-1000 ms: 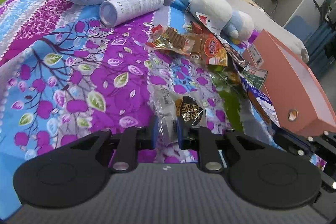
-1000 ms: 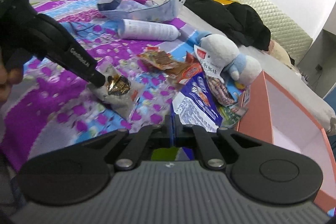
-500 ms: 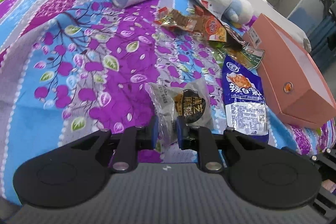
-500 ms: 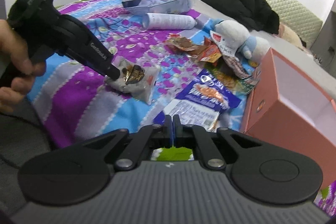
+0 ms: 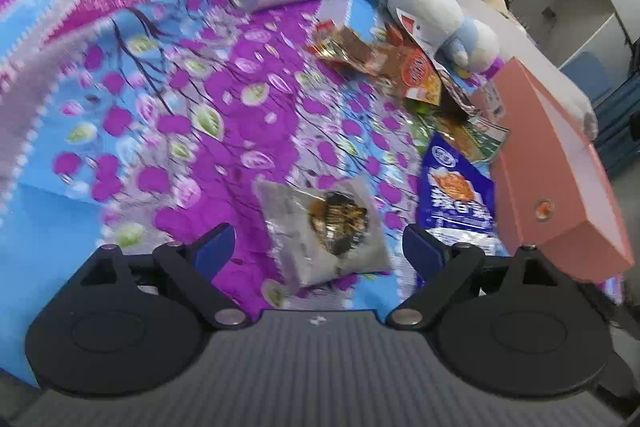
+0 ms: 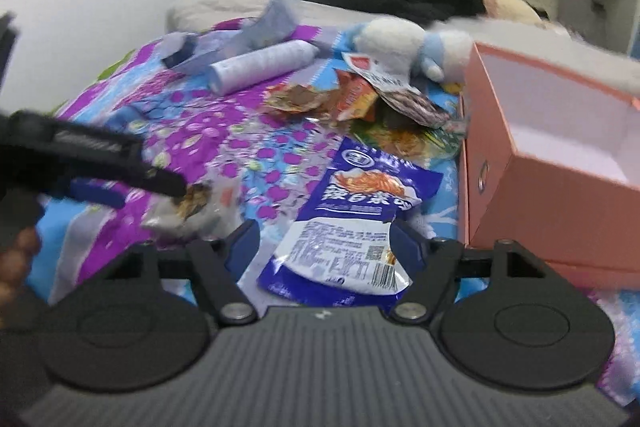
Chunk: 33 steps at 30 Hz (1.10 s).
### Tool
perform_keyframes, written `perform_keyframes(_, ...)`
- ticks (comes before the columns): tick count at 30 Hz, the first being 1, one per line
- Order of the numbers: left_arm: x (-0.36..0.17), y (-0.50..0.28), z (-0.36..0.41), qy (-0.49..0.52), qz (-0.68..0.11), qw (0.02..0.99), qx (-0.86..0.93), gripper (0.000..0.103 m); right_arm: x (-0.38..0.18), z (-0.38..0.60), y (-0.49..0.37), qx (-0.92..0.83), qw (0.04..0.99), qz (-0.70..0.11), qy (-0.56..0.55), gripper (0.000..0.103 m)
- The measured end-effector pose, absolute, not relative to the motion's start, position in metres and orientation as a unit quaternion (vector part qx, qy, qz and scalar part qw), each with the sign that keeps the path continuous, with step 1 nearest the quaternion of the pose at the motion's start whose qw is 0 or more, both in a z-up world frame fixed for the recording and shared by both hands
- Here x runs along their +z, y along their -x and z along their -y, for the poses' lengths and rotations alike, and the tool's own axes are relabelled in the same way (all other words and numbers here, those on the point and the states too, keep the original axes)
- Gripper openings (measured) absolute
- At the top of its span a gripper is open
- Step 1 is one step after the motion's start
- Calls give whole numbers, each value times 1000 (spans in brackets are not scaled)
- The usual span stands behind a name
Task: Organize snacks
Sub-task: 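Lift the blue-white cabbage packet with the right tool while the left tool regrasps the pastry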
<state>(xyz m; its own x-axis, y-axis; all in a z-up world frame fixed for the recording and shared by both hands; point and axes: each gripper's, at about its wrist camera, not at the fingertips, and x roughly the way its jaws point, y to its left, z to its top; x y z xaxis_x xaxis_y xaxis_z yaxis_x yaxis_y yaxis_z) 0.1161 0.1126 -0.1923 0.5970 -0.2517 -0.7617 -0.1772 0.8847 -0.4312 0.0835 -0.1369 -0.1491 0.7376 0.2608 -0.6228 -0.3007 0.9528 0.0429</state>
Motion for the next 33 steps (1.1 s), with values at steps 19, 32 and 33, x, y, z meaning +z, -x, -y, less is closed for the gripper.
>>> perform_keyframes(19, -200, -126, -98, 227, -462, 858, -3, 99, -205, 126, -151, 113, 911, -397, -1, 96)
perform_keyframes(32, -203, -134, -86, 216, -467, 857, -6, 99, -201, 126, -137, 140, 919, -367, 41, 68)
perform_keyframes(33, -204, -135, -85, 216, -467, 858, -4, 99, -199, 127, -137, 141, 918, -367, 41, 67)
